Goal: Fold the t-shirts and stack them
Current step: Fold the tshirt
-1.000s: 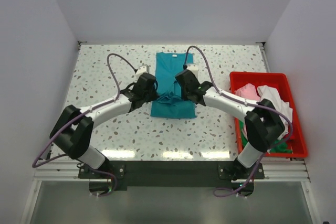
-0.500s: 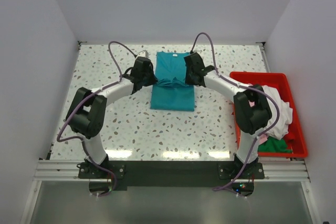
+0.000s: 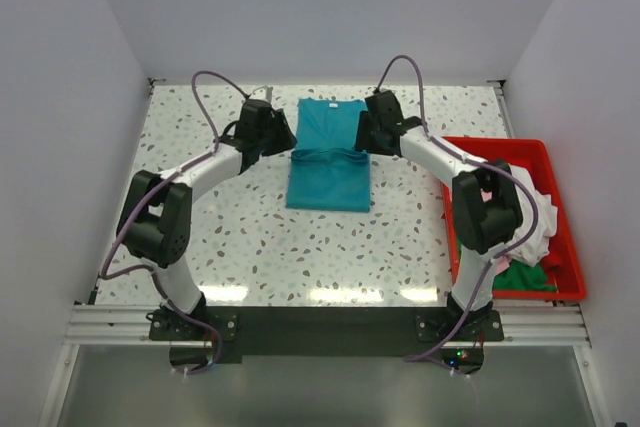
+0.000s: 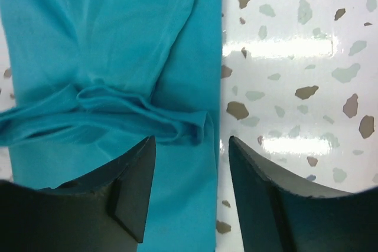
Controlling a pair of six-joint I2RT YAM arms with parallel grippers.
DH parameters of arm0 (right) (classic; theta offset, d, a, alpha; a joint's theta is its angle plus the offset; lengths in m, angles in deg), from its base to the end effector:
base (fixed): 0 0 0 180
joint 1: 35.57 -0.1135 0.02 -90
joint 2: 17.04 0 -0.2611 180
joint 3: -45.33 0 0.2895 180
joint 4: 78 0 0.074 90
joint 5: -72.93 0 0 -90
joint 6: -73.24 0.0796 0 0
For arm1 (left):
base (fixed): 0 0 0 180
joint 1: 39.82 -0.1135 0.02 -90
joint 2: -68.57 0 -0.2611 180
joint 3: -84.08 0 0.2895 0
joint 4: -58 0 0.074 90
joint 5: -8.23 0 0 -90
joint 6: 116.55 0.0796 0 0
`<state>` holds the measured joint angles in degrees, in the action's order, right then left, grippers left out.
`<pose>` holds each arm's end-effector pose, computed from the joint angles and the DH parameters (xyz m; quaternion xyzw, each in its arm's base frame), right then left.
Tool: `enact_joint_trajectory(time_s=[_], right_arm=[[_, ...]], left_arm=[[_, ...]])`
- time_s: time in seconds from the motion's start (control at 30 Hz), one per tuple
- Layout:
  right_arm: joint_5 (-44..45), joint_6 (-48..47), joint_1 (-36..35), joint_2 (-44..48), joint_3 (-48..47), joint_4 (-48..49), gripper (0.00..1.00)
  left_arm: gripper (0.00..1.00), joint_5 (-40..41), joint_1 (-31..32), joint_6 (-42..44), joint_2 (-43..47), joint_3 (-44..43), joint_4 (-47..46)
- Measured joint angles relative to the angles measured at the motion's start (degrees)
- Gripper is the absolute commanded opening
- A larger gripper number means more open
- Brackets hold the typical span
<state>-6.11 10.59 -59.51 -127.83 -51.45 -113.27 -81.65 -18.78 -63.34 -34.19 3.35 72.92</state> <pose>0.4566 0.1861 0.1722 0.0610 0.9318 0.0692 0.3510 0.4376 -0.1681 0.1672 -0.1231 0.8862 -0.2151 0.3914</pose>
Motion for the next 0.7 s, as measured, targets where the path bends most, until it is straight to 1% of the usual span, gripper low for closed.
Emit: enact_joint_trajectory(time_s=[0.03,0.07,0.13,0.17,0.27,0.33,0.43,0.6,0.7], right_arm=[[-0.07,0.07,-0.48,1.20,0.81,0.13,0.45],[-0.07,-0.13,-1.03,2.23,1.53,0.20,0.42],[0.00,0.07,-3.13,4.59,3.32,0.44,0.35],[-0.09,0.09,-4.46,5.40,3.89,0.59,0.33],[-1.42,0.20,-8.31,5.60,4.17,1.42,0.27],[-2.71,0.17,-9.75,4.63,4.15,1.77,0.27],[-4.02,0.07,-9.70,1.60,2.95,1.53,0.27],[-5.03,-0.59,-8.52,-6.78,-3.43,1.09,0.26],[-5.64,-0.96,-7.76,-10.12,-6.95,0.09,0.26]], left_arm=[[0.45,0.48,0.42,0.09,0.79,0.02,0.52],[0.35,0.94,0.96,0.22,1.53,0.13,0.90],[0.25,1.79,2.67,0.26,2.51,0.31,1.31],[0.16,2.10,3.96,0.37,2.60,0.33,1.42],[0.07,2.10,6.93,0.20,2.16,0.55,1.90],[0.07,1.70,8.24,0.02,1.16,0.55,2.08],[0.06,1.42,8.41,0.00,-1.55,0.20,2.23],[0.08,0.79,7.67,0.68,-8.87,-4.44,2.93],[0.11,-0.55,6.64,1.25,-11.32,-7.10,2.99]])
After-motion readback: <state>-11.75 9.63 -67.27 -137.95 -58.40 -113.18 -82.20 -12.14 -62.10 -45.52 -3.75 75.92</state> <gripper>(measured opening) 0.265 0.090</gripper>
